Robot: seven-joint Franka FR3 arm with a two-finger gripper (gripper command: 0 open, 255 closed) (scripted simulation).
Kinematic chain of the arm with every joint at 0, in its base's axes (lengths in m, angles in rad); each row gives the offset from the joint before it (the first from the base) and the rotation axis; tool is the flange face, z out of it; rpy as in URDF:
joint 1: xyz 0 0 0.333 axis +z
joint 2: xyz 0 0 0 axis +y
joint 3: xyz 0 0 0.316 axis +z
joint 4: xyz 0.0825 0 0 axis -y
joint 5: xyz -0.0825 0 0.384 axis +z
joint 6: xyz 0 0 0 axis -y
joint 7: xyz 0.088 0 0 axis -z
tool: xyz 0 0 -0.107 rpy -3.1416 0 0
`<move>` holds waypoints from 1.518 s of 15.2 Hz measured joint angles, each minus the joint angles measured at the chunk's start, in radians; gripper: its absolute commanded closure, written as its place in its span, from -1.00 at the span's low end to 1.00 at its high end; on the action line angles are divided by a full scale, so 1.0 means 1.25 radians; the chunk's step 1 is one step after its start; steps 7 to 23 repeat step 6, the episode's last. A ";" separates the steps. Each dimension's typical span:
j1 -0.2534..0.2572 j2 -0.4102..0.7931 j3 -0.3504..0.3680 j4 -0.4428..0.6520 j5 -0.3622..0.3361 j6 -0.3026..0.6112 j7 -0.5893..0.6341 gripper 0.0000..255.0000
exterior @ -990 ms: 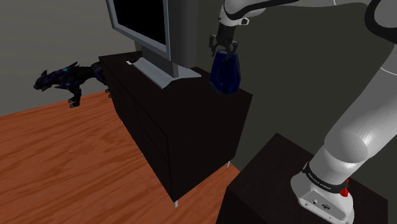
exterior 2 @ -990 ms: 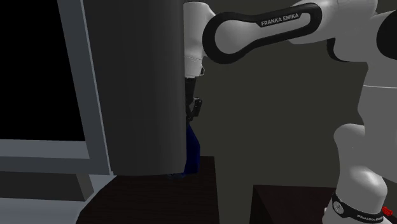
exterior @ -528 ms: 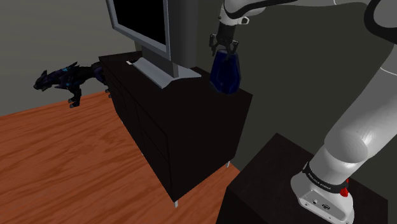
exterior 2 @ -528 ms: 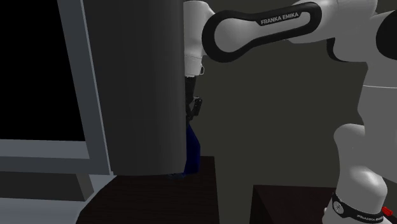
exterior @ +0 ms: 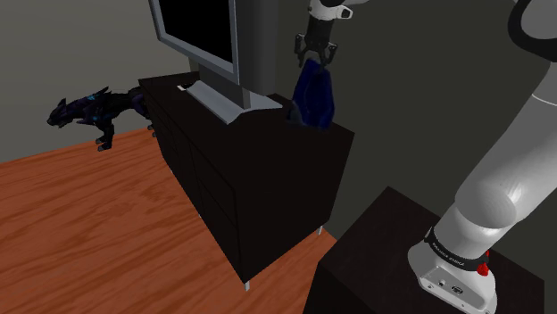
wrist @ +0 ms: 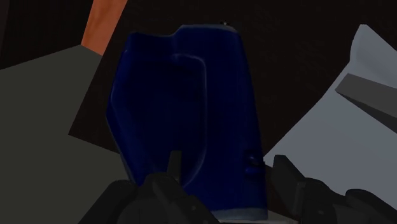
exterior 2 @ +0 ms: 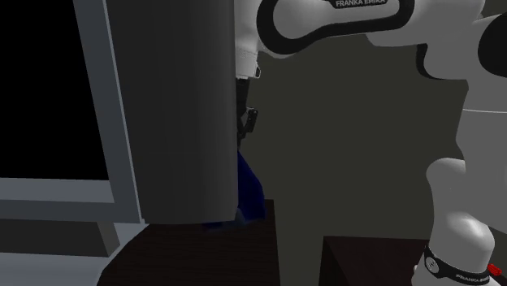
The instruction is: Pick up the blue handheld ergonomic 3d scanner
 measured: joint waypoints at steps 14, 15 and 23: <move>0.002 0.011 0.001 0.073 -0.001 -0.063 -0.002 1.00; 0.002 0.011 0.001 0.073 -0.001 -0.063 -0.002 1.00; 0.002 0.011 0.001 0.073 -0.001 -0.063 -0.002 1.00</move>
